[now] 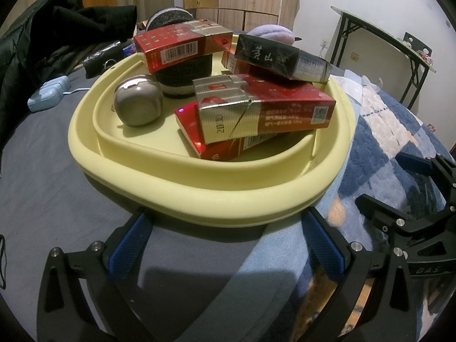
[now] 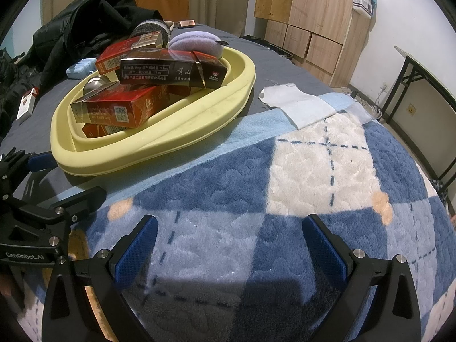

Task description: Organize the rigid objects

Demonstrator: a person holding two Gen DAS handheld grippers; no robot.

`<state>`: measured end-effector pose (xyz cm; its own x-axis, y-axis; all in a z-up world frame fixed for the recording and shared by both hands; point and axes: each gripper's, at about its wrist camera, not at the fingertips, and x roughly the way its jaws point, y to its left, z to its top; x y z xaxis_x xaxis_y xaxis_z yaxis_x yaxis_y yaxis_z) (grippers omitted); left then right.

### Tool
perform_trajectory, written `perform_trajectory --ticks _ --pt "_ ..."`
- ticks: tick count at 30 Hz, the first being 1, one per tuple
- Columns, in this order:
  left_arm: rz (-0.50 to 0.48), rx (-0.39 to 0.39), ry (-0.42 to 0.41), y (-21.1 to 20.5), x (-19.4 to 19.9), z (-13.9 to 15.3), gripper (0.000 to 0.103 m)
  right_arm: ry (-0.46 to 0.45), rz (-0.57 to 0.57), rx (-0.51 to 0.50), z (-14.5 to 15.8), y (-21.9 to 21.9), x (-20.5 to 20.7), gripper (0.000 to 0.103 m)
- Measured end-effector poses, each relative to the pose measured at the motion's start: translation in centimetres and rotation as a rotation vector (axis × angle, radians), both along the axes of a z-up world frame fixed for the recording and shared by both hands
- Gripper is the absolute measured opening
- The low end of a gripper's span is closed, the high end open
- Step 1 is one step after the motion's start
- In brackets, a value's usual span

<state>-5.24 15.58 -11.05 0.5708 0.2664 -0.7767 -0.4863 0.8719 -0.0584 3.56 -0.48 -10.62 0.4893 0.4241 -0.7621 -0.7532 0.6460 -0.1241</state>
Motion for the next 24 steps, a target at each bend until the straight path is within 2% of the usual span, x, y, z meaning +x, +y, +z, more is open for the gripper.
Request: perform_trajectory --ticks 24 --pt "0.006 0.002 0.003 0.07 0.17 0.01 0.103 0.000 0.000 0.000 0.00 0.00 0.00 0.103"
